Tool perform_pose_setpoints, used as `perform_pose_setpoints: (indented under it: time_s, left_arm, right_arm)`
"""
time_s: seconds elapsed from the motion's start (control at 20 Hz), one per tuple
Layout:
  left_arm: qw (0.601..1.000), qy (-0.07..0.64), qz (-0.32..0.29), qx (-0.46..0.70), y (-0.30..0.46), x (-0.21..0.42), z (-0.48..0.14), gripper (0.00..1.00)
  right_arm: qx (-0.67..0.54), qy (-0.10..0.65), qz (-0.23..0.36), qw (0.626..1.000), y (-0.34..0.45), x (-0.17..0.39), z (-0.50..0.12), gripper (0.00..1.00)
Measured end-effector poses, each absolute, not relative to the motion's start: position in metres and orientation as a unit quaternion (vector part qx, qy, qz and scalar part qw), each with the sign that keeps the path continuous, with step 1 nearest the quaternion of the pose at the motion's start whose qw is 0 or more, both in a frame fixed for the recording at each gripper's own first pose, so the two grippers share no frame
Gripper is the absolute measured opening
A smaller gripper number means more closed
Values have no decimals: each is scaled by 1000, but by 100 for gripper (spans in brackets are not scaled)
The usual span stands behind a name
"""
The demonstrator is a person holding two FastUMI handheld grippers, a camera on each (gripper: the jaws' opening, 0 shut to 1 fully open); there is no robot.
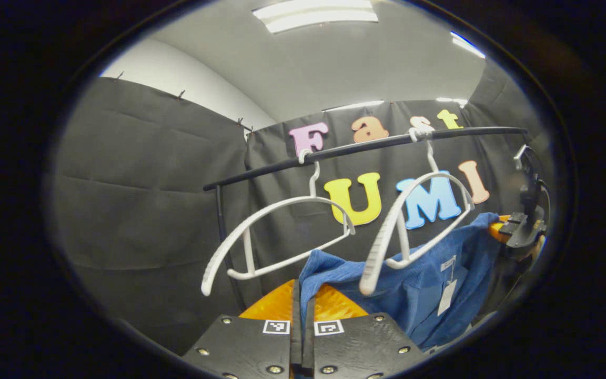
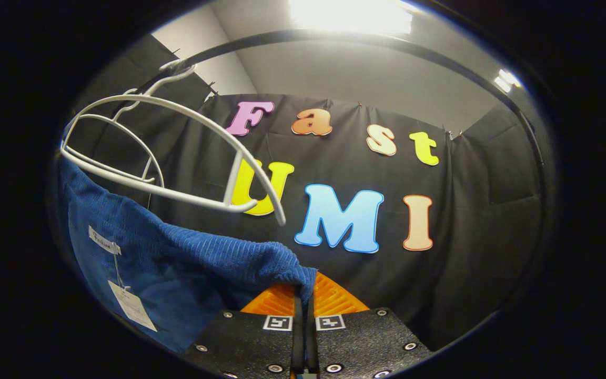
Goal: Grasp the clothes on the hanger with both hands and then place them into the laundry hamper below.
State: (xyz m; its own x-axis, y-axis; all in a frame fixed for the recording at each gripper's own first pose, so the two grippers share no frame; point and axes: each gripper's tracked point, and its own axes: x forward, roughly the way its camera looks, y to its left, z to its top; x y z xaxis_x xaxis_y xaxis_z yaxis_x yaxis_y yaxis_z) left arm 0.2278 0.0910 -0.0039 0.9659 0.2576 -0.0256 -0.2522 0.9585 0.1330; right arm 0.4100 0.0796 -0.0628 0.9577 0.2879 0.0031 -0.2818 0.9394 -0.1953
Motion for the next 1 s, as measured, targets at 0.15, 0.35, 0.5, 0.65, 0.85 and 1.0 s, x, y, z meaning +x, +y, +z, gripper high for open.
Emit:
perform_pose_setpoints:
  time_s: [0.15,0.35,0.5,0.65,0.85,1.0]
  left_arm:
    - [991,32,121,54,91,213,-13,2]
    - [993,31,103,44,84,194,-13,0]
    - [996,23,83,37,74,183,-4,1]
    - [998,12,57,30,58,164,6,2]
    - [1000,-2,20,14,34,153,18,0]
    - [1000,-3,-8,2,17,143,18,1]
  right_arm:
    - [-94,1,138,986,73,384,-72,1]
    - [-81,9,131,988,65,349,-66,1]
    - [-72,13,133,988,67,325,-58,2]
    - [-67,13,142,988,74,285,-45,2]
    - [-52,12,160,986,92,242,-32,2]
    - [-46,13,175,983,107,215,-28,2]
